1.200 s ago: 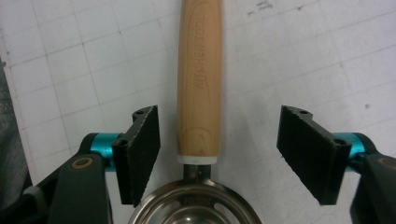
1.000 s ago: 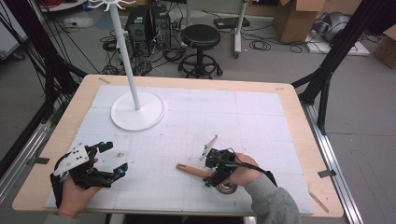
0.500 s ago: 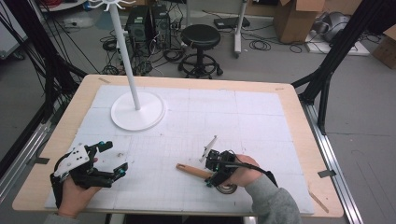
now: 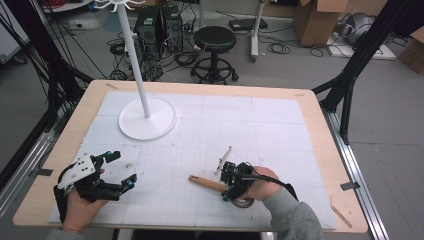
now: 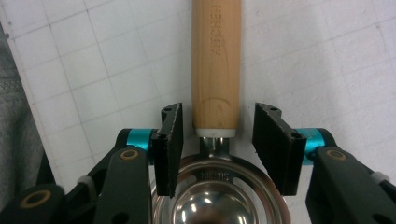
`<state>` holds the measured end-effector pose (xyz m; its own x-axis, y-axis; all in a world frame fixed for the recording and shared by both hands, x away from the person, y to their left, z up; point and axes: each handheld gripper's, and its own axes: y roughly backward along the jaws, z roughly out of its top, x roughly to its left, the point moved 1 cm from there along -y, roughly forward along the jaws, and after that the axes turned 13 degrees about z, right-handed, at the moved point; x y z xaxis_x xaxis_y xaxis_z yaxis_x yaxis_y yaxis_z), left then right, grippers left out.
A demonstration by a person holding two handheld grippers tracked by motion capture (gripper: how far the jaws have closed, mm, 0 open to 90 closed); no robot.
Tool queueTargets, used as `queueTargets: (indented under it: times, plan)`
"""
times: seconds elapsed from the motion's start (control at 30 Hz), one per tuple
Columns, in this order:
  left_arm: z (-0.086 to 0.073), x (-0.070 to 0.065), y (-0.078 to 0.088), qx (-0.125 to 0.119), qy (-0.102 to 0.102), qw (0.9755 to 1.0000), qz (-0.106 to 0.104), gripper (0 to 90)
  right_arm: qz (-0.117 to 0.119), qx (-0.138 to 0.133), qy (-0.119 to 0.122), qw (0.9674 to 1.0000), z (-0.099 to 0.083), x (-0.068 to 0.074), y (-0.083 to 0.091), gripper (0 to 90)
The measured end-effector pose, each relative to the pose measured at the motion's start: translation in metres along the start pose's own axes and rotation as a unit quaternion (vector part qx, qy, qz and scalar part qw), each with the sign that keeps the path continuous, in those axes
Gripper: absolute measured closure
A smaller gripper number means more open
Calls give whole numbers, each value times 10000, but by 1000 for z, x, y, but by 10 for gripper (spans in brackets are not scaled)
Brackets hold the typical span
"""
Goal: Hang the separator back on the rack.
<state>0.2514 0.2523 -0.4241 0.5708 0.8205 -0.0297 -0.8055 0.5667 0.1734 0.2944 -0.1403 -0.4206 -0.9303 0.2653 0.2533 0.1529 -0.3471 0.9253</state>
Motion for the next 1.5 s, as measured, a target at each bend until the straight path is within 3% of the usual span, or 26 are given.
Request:
queueTargets:
  times: [0.43, 0.77, 1.0, 1.07, 1.5]
  plan:
    - [0, 0, 0, 9, 10, 10000, -20, 18, -126, 145, 5, 9998, 1, 4, -1, 570]
    - [0, 0, -1, 21, 11, 10000, -22, 18, -151, 69, -14, 9999, 0, 3, 0, 687]
    - [0, -1, -3, 21, 21, 10000, -46, 18, -185, 34, 0, 9998, -1, 4, 0, 694]
    - [0, -1, -3, 37, 16, 10000, -50, 18, -236, 61, 157, 9996, -1, 5, 0, 695]
    - [-1, 0, -4, 15, 18, 10000, -27, 18, -187, -22, 210, 9996, -3, 4, 1, 696]
